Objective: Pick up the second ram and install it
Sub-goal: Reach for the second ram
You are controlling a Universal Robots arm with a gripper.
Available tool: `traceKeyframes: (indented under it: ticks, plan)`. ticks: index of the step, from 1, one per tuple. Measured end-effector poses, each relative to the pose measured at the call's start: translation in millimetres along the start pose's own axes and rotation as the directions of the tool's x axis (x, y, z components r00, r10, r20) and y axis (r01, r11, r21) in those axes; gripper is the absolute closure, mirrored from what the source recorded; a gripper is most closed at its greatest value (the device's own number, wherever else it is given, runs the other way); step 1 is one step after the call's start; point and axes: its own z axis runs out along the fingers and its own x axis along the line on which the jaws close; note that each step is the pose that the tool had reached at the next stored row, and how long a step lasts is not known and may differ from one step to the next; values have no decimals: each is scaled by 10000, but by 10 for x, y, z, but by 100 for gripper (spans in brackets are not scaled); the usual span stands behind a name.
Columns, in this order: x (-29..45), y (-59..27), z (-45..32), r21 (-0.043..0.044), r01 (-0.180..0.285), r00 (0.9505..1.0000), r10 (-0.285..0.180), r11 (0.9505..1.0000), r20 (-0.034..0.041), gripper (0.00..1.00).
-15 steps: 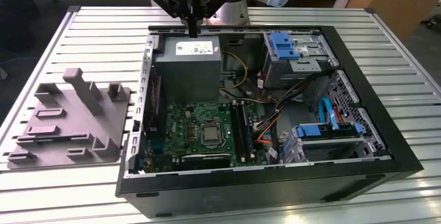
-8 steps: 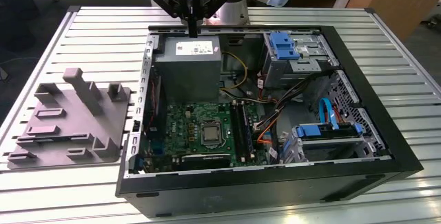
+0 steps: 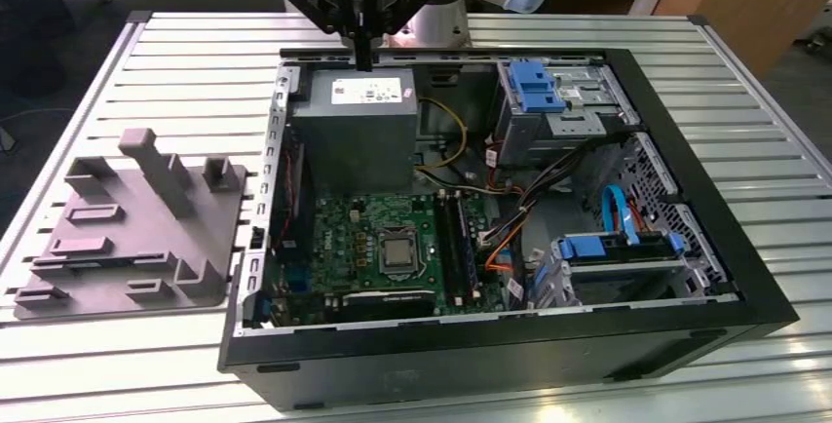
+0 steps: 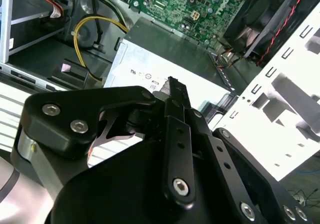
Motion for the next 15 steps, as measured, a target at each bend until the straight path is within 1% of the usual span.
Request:
traceKeyframes:
  ticks: [3, 7, 10, 15]
  plan:
    - [21, -5, 0, -25, -1, 10000, 1, 10000, 0, 90]
    - [84, -16, 0, -85, -1, 10000, 2, 10000, 7, 90]
    - [143, -27, 1, -166, -4, 10000, 4, 9999, 9, 90]
    - [250, -42, 5, -182, -2, 10000, 3, 9998, 10, 90]
